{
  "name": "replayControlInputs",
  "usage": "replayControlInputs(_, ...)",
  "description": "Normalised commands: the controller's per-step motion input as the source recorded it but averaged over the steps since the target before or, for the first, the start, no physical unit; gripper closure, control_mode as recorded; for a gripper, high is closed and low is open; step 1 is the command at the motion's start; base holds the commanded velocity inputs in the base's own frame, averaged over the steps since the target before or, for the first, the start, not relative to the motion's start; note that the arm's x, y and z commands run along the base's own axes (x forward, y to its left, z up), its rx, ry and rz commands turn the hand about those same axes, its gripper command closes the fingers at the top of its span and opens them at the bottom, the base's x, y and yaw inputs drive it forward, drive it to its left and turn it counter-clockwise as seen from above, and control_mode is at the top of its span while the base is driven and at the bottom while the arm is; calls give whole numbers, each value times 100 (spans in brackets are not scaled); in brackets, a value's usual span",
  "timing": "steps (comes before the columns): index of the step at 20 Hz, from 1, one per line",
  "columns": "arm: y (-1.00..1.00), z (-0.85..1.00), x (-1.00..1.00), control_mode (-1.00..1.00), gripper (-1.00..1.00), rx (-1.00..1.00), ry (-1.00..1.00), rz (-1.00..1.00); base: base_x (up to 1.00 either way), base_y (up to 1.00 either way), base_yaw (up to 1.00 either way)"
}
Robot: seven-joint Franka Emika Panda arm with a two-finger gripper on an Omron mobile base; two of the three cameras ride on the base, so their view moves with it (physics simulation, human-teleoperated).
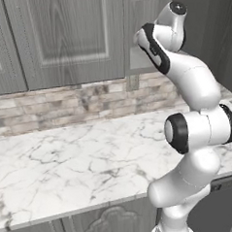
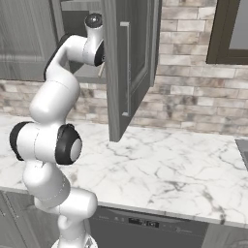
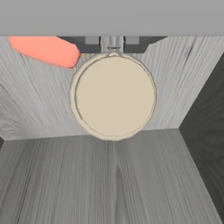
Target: Pick up the dish brush and bar soap from the sink, and place them back in the cabinet, and close the cabinet door.
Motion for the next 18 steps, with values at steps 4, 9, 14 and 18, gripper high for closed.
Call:
replayControlInputs(4,0,-25,24,-100,100,0,-3,2,0,0,0)
replayControlInputs(9,0,-18,18,-100,100,0,-3,1,0,0,0)
replayControlInputs(14,3,-13,17,-100,100,0,-1,0,0,0,0)
replayControlInputs(18,6,-19,18,-100,100,0,-1,0,0,0,0)
